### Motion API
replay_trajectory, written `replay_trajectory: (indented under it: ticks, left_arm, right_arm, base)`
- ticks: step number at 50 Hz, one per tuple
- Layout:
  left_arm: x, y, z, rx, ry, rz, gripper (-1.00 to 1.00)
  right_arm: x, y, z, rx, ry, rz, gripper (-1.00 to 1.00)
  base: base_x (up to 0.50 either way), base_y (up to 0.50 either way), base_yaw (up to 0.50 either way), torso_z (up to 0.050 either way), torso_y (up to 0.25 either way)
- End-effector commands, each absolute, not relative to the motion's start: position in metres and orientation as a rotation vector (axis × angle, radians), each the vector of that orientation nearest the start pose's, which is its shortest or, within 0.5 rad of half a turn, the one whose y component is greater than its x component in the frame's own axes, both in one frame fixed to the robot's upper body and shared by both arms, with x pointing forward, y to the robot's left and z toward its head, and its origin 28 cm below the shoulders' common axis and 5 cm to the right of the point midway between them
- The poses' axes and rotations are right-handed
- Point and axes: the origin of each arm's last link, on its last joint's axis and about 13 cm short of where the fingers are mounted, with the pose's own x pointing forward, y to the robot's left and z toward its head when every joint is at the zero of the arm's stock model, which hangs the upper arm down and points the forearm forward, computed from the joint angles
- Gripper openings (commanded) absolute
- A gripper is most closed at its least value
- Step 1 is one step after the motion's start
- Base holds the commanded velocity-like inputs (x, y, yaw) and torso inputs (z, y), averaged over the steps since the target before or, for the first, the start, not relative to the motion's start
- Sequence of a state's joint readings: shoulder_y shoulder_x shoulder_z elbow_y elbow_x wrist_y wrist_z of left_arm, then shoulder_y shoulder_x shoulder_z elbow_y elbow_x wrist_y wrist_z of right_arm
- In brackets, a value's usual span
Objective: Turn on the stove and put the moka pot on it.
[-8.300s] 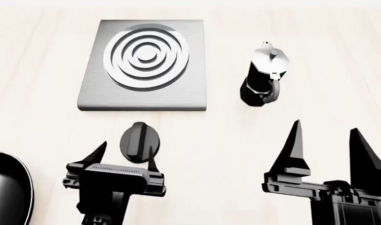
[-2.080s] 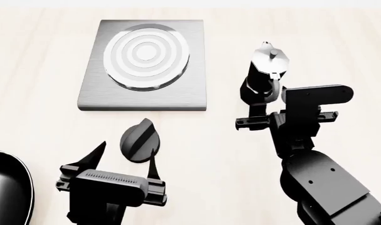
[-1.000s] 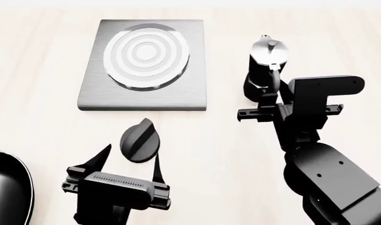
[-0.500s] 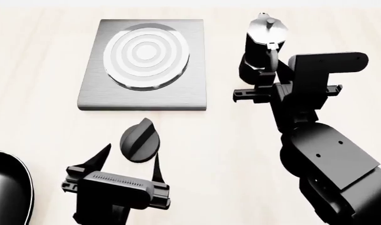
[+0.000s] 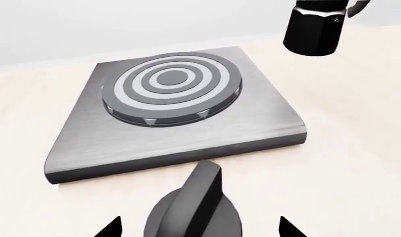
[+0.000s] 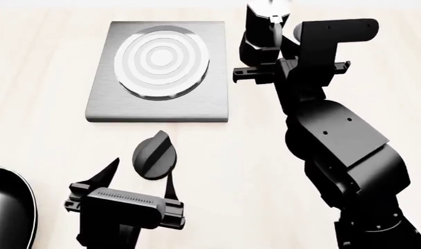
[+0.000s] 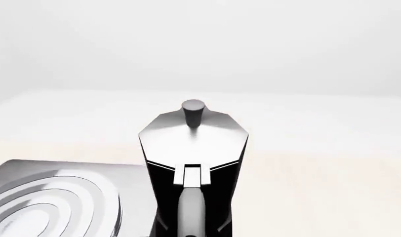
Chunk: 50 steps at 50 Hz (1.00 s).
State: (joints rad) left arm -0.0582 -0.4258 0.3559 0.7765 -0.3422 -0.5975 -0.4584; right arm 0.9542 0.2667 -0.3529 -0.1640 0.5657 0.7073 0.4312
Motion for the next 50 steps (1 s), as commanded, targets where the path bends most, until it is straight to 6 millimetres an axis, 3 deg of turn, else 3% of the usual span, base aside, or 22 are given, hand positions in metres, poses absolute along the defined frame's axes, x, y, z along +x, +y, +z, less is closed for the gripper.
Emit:
replay_trajectory:
  ticks: [1, 26, 50]
  left_arm:
    - [0.175, 0.196, 0.124, 0.099, -0.092, -0.124, 1.00]
    - [0.177, 0.199, 0.122, 0.095, -0.087, -0.115, 1.00]
    - [0.177, 0.198, 0.121, 0.095, -0.082, -0.122, 1.00]
  right_arm:
    - [0.338, -0.056, 0.274, 0.019, -0.318, 0.122, -1.00]
    - [0.360, -0.025, 0.289, 0.044, -0.333, 0.197, -1.00]
    - [0.366, 0.015, 0.296, 0.057, -0.321, 0.294, -1.00]
  base:
    - [0.00, 0.00, 0.00, 0.000, 0.000]
    - [0.00, 0.00, 0.00, 0.000, 0.001]
    - [0.00, 0.00, 0.00, 0.001, 0.001]
